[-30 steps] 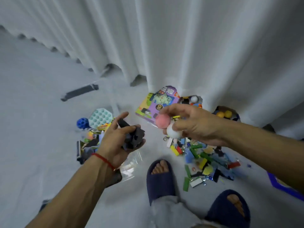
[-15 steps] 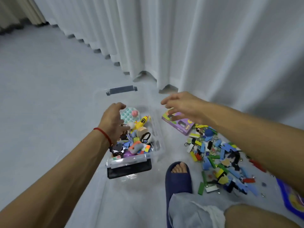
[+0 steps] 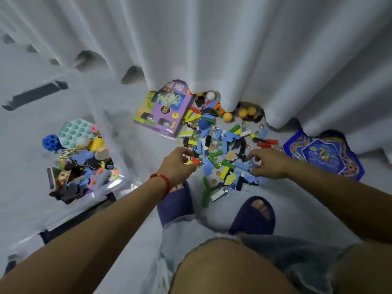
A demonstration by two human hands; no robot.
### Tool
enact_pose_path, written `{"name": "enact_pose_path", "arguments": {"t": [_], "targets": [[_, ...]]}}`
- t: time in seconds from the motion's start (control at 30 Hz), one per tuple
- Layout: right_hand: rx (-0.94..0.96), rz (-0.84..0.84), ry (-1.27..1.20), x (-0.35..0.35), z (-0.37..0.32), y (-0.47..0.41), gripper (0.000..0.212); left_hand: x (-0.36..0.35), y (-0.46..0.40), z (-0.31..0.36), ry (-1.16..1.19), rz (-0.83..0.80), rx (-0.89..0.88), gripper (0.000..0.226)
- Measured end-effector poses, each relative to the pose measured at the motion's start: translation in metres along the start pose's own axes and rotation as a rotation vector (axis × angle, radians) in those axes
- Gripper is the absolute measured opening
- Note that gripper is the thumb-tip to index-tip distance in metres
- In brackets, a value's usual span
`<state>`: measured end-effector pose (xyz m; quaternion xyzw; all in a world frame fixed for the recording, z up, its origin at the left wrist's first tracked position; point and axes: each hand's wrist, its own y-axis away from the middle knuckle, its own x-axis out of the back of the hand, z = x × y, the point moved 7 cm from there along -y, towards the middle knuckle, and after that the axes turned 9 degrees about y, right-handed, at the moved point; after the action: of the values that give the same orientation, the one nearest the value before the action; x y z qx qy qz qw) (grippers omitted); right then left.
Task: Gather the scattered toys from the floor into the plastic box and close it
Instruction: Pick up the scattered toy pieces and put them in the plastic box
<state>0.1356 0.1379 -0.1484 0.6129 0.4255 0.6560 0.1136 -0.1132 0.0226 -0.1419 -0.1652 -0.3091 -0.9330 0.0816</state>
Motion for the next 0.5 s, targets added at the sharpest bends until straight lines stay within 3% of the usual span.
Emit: {"name": "enact_pose_path", "arguments": {"t": [0.17, 0.3, 0.4, 0.5], "targets": [[0.059, 0.064, 0.07, -0.096, 0.012, -0.037, 0.086, -0.084, -0.029, -0.035, -0.448, -0.281, -0.053, 0.068], [-0.029, 0.139, 0.06, -0.121, 0.007, -0.056, 0.101, -0.136, -0.045, -0.066, -0.709, -0.318, -0.152, 0.098], [-0.065, 0.28, 0.032, -0.121, 0.002, -0.063, 0.093, -0.154, -0.05, -0.076, -0.826, -0.227, -0.237, 0.093], [-0.013, 0.389, -0.004, -0.118, 0.001, -0.068, 0.081, -0.158, -0.057, -0.073, -0.78, -0.164, -0.333, 0.069]]}}
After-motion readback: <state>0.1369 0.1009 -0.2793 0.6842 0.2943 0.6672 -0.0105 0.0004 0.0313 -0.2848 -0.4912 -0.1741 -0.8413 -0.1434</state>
